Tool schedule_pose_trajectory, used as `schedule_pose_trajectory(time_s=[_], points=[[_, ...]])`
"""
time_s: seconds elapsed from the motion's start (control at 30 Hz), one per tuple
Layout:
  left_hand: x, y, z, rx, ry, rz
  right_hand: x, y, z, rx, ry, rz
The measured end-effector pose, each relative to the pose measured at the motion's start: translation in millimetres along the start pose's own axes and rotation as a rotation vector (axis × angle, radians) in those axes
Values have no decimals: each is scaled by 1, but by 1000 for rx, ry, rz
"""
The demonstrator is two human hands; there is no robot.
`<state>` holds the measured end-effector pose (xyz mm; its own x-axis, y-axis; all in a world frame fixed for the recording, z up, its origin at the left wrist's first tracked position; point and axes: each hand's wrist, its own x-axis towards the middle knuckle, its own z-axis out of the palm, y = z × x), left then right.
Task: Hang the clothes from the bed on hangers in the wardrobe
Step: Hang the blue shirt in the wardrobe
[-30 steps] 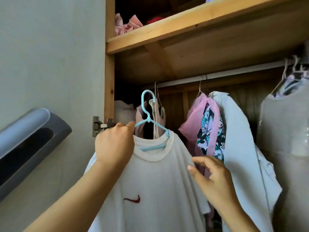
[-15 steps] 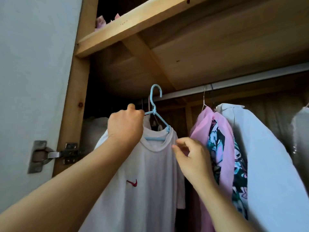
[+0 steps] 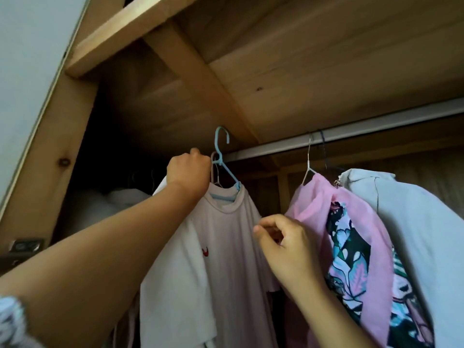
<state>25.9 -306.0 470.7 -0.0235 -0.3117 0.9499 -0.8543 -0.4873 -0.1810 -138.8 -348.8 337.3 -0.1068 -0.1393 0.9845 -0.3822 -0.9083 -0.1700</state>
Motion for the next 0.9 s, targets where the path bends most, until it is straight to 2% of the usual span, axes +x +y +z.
schedule_pose_trajectory(time_s=[0.5, 0.7, 0.8, 0.9], points=[[18, 17, 50, -51, -107, -23, 7, 24, 5, -4, -34, -17], [3, 27, 65, -23, -130, 42, 5, 26, 4, -14, -48, -25], [-5, 22, 68, -68, -69, 25, 3, 26, 3, -33, -60, -23], [-24, 16, 70, -141, 164, 105, 1, 25, 3, -22, -77, -15]])
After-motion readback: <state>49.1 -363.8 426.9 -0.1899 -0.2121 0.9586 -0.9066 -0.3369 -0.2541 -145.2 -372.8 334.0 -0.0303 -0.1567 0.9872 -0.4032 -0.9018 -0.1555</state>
